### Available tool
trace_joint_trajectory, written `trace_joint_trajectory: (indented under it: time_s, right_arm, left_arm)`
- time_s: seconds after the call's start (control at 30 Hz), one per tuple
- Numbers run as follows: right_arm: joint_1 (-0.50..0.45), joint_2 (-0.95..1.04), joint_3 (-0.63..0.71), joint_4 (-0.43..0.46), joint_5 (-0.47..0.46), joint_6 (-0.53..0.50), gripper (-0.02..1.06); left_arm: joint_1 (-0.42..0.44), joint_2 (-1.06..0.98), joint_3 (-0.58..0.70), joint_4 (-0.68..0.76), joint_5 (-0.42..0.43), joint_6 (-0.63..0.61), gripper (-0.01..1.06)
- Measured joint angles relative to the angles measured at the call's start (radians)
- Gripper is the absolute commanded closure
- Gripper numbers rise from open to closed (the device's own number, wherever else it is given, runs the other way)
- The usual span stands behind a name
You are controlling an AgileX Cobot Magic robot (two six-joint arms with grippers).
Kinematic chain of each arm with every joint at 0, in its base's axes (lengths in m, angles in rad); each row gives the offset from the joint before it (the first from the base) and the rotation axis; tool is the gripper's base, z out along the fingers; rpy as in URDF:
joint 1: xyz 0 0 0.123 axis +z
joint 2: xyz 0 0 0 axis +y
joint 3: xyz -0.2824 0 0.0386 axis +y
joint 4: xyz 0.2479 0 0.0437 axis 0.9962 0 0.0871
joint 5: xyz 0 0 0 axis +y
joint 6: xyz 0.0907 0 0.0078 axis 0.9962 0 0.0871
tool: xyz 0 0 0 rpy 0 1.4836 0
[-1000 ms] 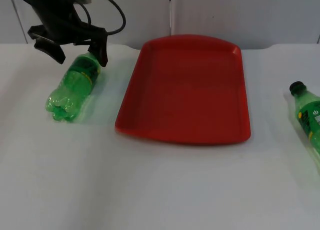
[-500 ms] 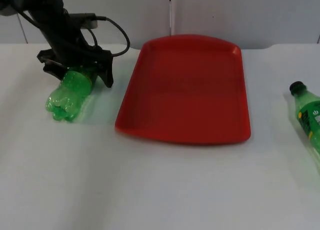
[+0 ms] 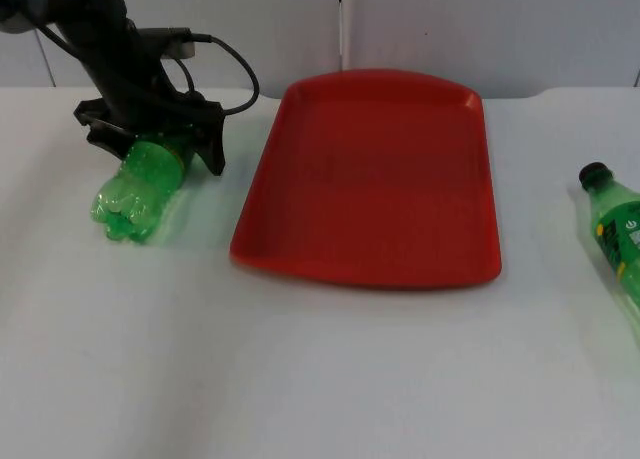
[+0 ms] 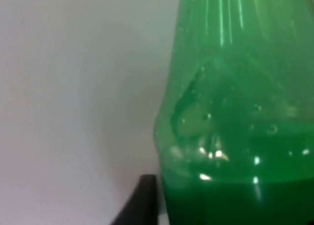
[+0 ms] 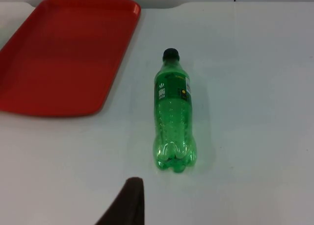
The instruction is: Place the bottle upright on the tray.
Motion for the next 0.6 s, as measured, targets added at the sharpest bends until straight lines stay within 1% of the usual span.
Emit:
trace_joint_trajectory:
  time_s: [0.03, 0.1, 0.17, 0.2, 0.27, 0.3, 0.6]
  right_arm:
    - [0.0, 0.0, 0.0, 0.0, 0.0, 0.0, 0.02]
    - [0.0, 0.0, 0.0, 0.0, 0.0, 0.0, 0.02]
    - [0.0, 0.0, 0.0, 0.0, 0.0, 0.0, 0.02]
    - [0.0, 0.0, 0.0, 0.0, 0.0, 0.0, 0.02]
    - [0.0, 0.0, 0.0, 0.0, 0.0, 0.0, 0.02]
    - [0.0, 0.0, 0.0, 0.0, 0.0, 0.0, 0.02]
    - [0.0, 0.0, 0.0, 0.0, 0.0, 0.0, 0.02]
  left_arm:
    - [0.0, 0.0, 0.0, 0.0, 0.002, 0.0, 0.26]
    - [0.0, 0.002, 0.0, 0.0, 0.012, -0.001, 0.45]
    - [0.0, 0.002, 0.0, 0.0, 0.022, -0.009, 0.69]
    - [0.0, 0.004, 0.0, 0.0, 0.027, -0.017, 0.69]
    - [0.0, 0.004, -0.001, 0.0, 0.036, -0.023, 0.91]
    - [0.0, 0.004, -0.001, 0.0, 0.041, -0.026, 1.05]
    - [0.0, -0.03, -0.001, -0.002, 0.085, -0.026, 1.05]
